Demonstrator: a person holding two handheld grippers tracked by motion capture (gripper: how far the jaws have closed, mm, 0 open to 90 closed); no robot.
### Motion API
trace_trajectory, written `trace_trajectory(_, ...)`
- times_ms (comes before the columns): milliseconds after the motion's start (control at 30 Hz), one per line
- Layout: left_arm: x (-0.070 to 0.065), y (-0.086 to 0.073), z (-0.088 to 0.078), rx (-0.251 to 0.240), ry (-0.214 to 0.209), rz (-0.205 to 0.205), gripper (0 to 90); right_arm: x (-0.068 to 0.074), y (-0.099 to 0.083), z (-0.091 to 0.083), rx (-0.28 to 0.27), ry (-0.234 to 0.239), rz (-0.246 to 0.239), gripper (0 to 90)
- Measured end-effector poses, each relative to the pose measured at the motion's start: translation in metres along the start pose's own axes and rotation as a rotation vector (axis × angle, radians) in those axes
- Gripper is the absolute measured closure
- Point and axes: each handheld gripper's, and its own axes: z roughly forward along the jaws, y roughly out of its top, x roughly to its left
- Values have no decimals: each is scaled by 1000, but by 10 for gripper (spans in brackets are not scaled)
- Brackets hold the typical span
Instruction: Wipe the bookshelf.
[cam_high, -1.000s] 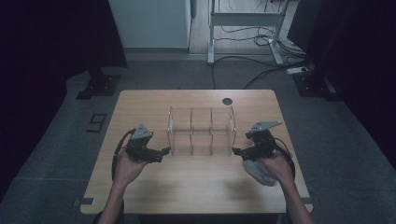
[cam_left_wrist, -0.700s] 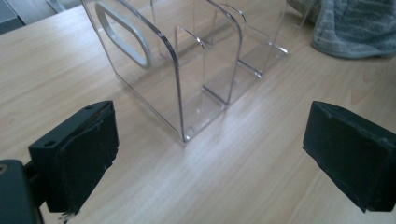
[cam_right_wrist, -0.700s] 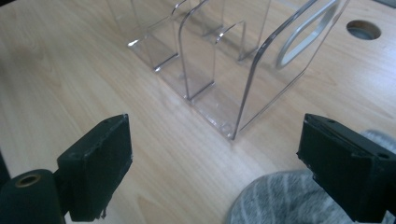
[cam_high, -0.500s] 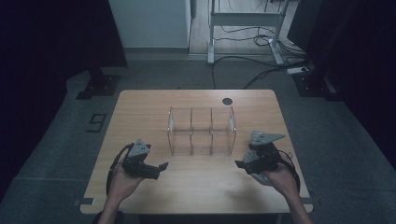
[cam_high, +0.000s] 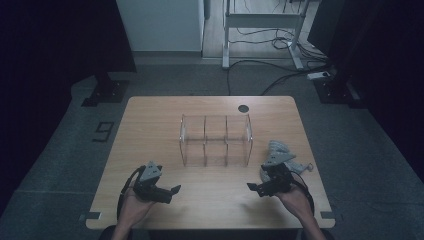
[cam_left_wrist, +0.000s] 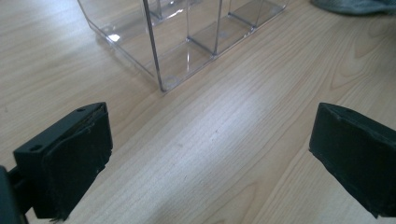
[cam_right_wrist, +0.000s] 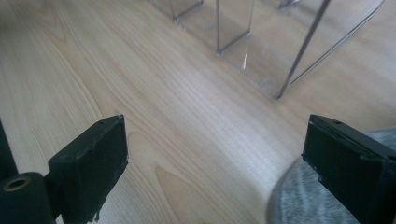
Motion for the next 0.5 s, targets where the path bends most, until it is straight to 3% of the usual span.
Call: trace_trajectory(500, -4, -20, 31, 104, -20, 9, 0, 10, -14, 43, 123, 18, -32, 44)
